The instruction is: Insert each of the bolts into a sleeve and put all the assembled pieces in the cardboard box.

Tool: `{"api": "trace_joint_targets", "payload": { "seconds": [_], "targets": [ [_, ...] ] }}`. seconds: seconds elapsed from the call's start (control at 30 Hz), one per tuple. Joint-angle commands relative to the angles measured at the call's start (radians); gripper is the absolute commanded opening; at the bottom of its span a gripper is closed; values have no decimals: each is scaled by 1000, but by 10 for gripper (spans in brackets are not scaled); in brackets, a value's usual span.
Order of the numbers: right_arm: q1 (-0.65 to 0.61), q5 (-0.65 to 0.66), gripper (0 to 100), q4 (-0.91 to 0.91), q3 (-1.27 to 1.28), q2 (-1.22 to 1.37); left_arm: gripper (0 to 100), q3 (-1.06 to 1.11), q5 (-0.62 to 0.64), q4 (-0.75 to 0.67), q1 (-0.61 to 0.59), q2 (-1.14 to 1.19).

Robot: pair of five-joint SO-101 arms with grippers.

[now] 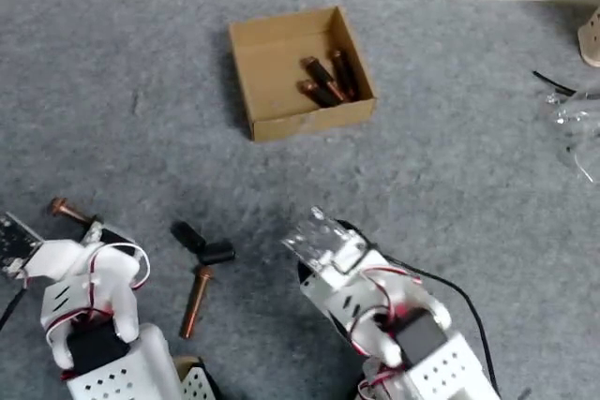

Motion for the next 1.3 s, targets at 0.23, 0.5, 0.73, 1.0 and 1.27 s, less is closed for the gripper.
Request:
{"api": "trace_joint_targets", "payload": {
  "seconds": [0.23, 0.5, 0.73, 1.0, 1.27],
  "targets": [
    [-269, 20, 196, -68, -352, 562, 7, -12, -5, -55, -239, -2],
    [-378, 23, 197, -71, -527, 802, 6, -5, -3, -109, -309, -2],
    [-387, 110, 197, -134, -648, 1021, 7, -4, -3, -107, -306, -2],
    [-375, 155, 197, -168, -782, 1287, 7, -4, -3, -109, -309, -2],
    [-372, 155, 197, -209, -875, 1484, 6, -4, -3, -107, -309, -2]
  ]
}}
